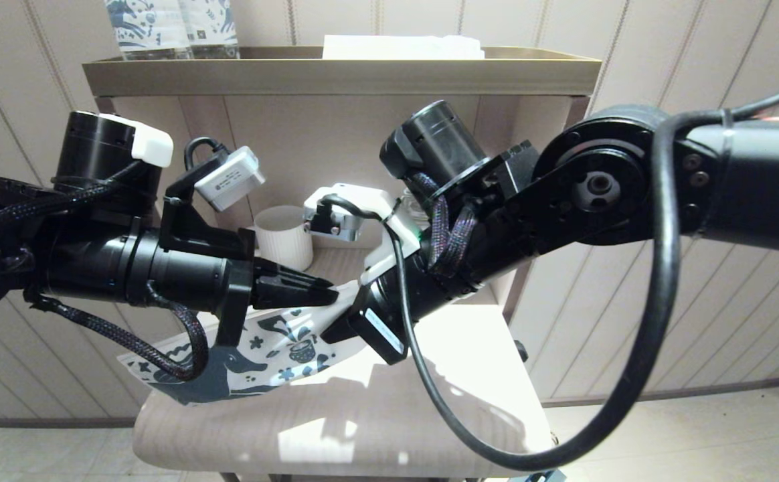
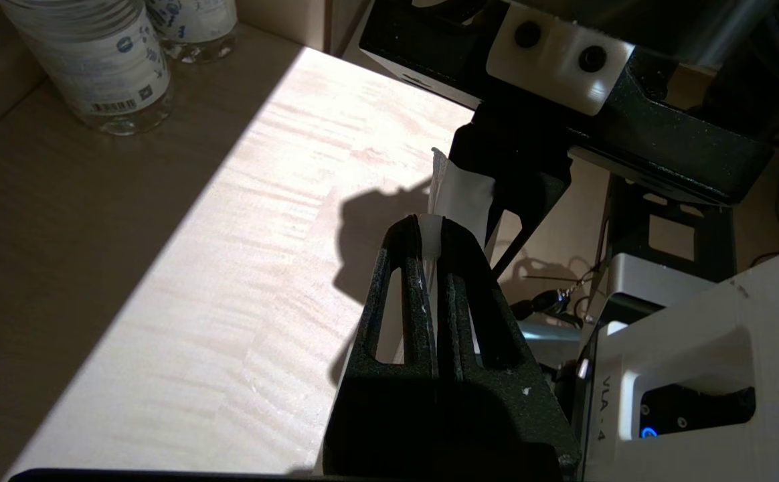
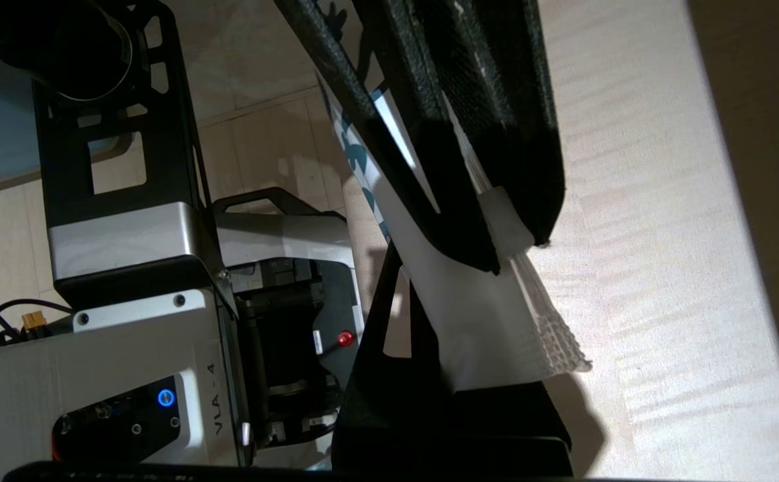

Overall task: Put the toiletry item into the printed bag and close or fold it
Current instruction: Hand it to the other hand

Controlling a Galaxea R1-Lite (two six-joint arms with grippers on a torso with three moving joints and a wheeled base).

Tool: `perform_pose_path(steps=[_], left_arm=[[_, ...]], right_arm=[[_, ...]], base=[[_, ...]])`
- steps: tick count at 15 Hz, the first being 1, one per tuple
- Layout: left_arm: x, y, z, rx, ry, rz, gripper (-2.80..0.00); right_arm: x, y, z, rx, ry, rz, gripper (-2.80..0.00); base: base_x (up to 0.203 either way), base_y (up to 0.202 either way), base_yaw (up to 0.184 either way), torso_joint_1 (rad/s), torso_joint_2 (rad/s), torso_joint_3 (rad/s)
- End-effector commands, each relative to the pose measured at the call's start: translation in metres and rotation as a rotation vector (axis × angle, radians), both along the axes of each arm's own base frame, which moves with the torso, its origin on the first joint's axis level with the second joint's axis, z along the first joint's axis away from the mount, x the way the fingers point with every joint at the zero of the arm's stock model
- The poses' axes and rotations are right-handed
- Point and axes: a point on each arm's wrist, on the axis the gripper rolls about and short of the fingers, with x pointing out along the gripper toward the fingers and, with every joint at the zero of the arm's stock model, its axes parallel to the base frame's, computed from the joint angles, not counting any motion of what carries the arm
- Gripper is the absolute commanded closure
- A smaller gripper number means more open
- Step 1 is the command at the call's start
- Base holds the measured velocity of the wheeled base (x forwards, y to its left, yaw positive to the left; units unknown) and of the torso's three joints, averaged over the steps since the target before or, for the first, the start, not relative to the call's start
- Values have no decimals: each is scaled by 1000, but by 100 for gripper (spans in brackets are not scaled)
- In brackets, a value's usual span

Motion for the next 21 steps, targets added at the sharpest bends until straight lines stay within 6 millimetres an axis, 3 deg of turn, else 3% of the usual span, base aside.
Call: perform_pose_path(steps=[1, 15, 21], left_arm=[[2, -1, -3, 2, 6, -5, 0], [5, -3, -4, 4, 17, -3, 0], [7, -4, -5, 5, 18, -2, 0]], right_arm=[[0, -1, 0, -1, 2, 0, 0], [8, -21, 3, -8, 6, -55, 0], [10, -20, 4, -10, -10, -73, 0]], base=[[0, 0, 0, 0, 0, 0], [0, 0, 0, 0, 0, 0], [0, 0, 0, 0, 0, 0]])
